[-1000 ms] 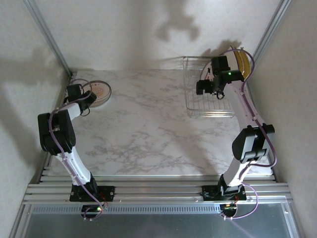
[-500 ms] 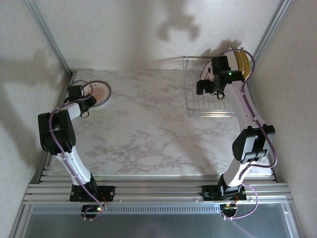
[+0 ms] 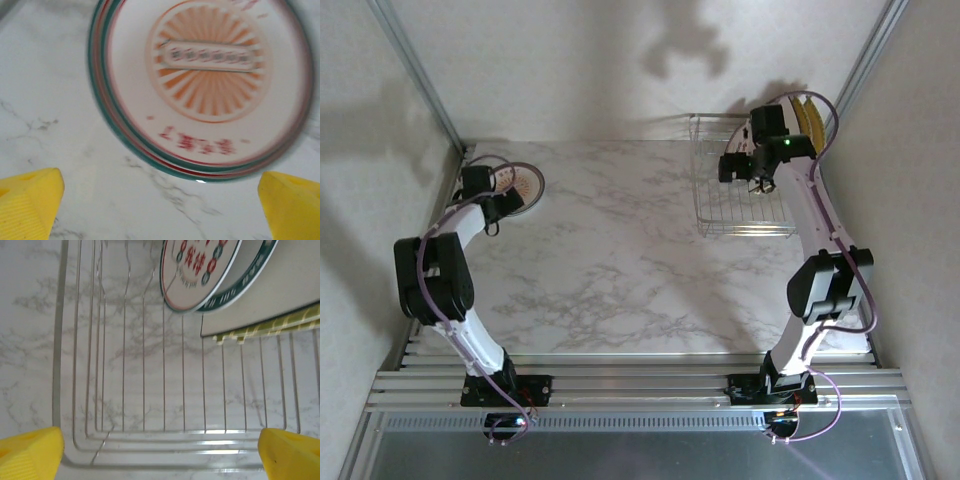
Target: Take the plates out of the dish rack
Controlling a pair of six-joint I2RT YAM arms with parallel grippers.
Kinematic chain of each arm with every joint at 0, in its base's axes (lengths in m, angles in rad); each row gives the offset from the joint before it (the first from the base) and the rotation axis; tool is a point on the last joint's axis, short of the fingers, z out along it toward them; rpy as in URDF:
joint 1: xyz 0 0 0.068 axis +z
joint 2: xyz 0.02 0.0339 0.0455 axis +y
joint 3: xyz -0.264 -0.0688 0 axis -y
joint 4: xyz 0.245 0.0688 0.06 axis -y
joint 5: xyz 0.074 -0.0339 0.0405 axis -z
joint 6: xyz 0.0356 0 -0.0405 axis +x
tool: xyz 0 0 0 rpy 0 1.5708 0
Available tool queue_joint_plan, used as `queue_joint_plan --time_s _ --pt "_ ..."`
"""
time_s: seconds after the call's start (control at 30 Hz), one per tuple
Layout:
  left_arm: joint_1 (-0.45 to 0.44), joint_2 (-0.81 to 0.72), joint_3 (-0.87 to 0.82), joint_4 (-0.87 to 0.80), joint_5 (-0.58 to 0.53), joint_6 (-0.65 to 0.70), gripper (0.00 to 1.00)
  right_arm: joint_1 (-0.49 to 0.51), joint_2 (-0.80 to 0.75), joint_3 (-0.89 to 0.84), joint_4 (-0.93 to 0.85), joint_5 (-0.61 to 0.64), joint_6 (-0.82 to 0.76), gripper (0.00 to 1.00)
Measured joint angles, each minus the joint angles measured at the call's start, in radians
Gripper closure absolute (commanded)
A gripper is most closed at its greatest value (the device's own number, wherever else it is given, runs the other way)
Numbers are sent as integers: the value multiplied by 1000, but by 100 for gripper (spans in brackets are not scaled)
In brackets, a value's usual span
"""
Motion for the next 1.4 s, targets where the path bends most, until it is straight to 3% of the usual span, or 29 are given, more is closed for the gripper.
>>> queue_joint_plan --time_s 0.23,0.5,0.77,1.4 --pt "-126 -67 242 -171 2 76 0 -21 259 328 -31 25 -19 3" --pt "-224 -75 262 -336 -3 122 0 -29 529 645 -87 114 -66 6" --pt "-245 -94 261 -406 8 145 0 -57 576 661 -66 169 -94 8" --pt "-273 -97 261 -447 -3 166 0 -67 657 676 50 134 -101 21"
